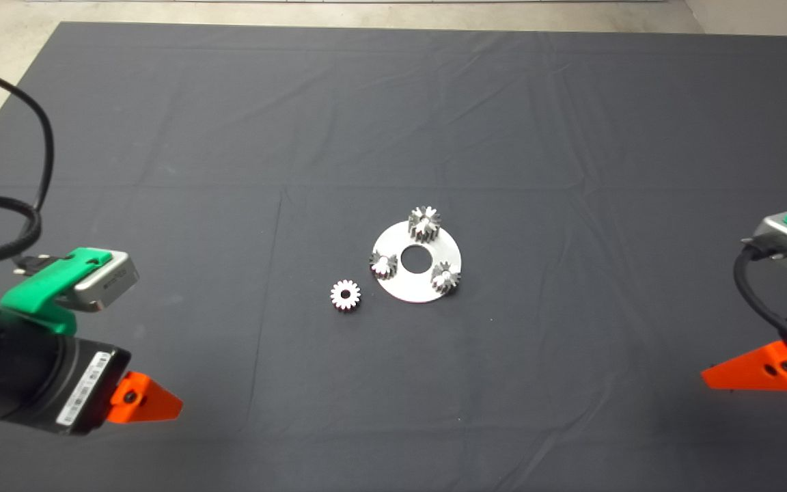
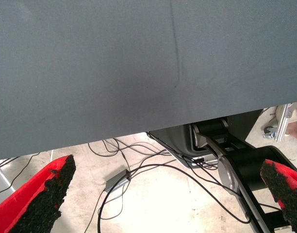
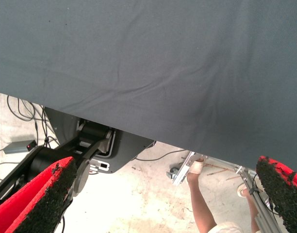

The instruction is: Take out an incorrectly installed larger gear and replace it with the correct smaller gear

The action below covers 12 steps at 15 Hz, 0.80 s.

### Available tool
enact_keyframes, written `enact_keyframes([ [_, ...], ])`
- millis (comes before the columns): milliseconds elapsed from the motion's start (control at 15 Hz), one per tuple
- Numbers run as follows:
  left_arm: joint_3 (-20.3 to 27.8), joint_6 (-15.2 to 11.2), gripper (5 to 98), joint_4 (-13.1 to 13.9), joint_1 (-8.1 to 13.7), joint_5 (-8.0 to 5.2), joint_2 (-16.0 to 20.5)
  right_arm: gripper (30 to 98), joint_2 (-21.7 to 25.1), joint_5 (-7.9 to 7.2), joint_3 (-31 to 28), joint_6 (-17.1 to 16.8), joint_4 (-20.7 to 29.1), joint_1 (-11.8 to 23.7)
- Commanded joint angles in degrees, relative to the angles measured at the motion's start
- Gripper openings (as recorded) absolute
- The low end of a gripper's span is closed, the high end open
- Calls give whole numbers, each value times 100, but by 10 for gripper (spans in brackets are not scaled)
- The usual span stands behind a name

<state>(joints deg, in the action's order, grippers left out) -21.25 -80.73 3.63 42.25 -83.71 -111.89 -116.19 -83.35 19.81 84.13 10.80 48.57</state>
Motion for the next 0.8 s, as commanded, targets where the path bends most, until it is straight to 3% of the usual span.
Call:
enact_keyframes([
  [0, 70, -31, 981, 85, 73, -5, 13, 977, -3, 20, -31, 42, 177, 92],
  [733, 79, -31, 981, 76, 73, -13, 13, 977, 74, 20, -31, 42, 177, 92],
])
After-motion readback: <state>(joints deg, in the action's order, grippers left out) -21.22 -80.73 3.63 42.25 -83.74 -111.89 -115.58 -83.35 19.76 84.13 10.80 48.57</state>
